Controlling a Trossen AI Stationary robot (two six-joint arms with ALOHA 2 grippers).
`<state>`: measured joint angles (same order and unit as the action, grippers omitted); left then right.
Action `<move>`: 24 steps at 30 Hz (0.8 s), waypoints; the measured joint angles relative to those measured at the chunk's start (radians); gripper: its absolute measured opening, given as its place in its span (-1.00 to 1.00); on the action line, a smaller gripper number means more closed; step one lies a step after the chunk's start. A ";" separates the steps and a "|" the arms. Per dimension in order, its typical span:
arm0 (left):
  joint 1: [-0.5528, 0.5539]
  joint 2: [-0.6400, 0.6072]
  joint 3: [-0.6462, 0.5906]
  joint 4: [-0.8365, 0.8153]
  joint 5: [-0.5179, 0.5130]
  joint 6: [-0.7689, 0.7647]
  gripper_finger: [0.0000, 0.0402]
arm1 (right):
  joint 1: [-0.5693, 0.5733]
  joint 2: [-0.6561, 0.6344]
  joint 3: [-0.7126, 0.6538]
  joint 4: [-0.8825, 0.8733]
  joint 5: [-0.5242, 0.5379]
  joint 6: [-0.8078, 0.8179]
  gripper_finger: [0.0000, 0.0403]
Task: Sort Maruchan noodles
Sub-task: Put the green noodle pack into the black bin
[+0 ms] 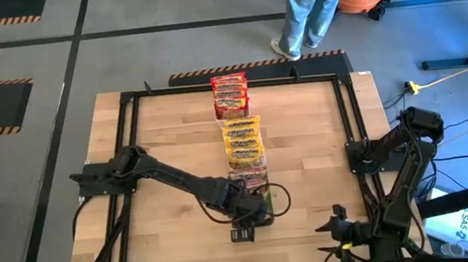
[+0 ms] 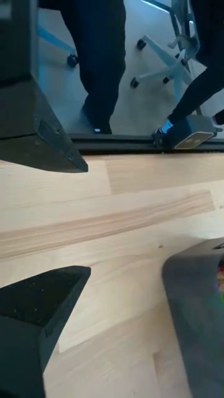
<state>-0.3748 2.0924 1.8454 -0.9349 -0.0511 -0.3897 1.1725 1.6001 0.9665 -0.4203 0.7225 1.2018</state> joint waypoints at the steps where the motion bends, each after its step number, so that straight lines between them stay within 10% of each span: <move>1: 0.000 0.003 0.000 0.005 0.003 0.000 -0.36 | 0.000 0.000 -0.002 0.006 -0.003 -0.001 0.16; 24: 0.000 0.098 0.000 0.045 0.073 -0.025 -0.27 | -0.001 0.000 -0.003 0.026 0.002 -0.002 0.16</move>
<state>-0.3744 2.1902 1.8454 -0.8904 0.0221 -0.4145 1.1713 1.6001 0.9638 -0.3941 0.7246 1.2003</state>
